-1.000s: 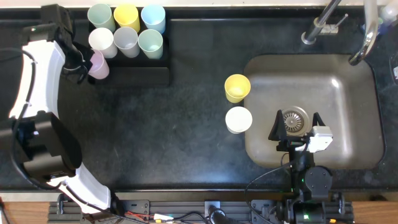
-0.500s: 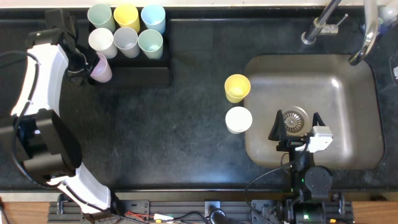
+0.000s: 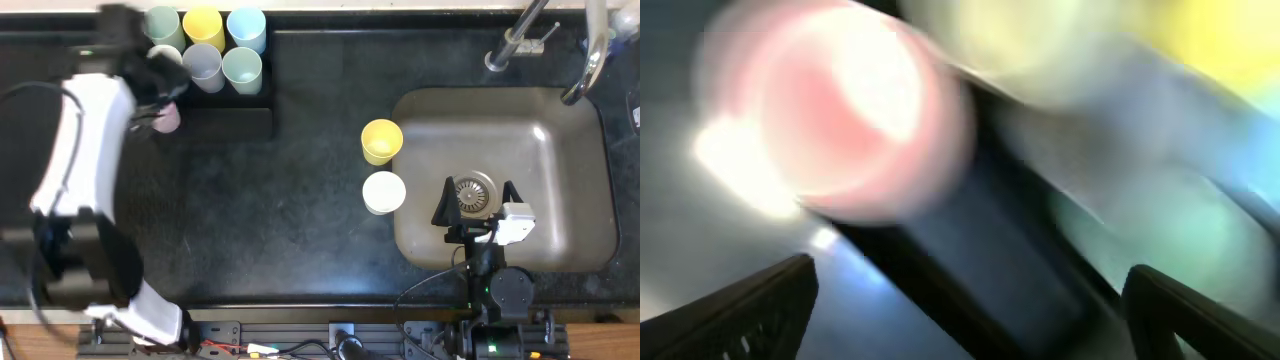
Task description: Store Cups
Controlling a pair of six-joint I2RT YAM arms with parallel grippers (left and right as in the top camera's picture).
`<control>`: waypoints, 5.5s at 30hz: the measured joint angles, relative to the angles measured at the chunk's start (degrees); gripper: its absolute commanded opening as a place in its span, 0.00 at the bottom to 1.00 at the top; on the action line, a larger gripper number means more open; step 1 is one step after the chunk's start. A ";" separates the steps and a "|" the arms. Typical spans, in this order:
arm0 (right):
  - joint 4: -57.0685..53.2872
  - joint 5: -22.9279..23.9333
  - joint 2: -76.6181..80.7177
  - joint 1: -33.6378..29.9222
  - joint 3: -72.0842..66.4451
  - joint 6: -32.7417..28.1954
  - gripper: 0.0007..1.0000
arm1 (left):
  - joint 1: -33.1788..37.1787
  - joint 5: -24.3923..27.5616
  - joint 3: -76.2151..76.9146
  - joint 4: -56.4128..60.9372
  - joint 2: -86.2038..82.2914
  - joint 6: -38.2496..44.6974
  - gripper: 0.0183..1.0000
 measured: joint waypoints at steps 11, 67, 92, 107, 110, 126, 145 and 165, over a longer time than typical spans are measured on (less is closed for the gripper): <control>0.00 0.00 0.00 0.02 0.00 0.02 1.00 | -38.75 -5.57 0.28 9.22 0.44 -10.54 1.00; 0.00 0.00 0.00 0.02 0.00 0.00 1.00 | -28.98 6.21 3.06 -5.88 10.01 -21.24 0.02; 0.02 0.00 0.00 0.00 0.00 0.00 1.00 | 2.51 3.93 4.83 -12.22 4.92 -21.24 0.02; 0.02 0.00 0.00 0.00 0.00 0.00 1.00 | 3.76 5.92 5.11 -11.08 8.44 -21.24 0.02; 0.02 -0.02 0.00 0.02 0.00 0.00 1.00 | 3.78 6.27 5.40 -11.30 8.61 -21.24 0.02; 0.02 -0.02 0.00 0.00 0.00 0.02 1.00 | 3.74 7.78 5.44 -16.39 7.91 -21.24 0.02; 0.02 0.00 0.00 0.02 0.00 0.02 1.00 | 3.74 7.50 0.24 -10.25 6.21 -21.24 0.02; 0.00 -0.02 0.00 0.00 0.00 0.02 1.00 | 3.74 7.28 -2.71 -7.58 8.07 -21.24 0.02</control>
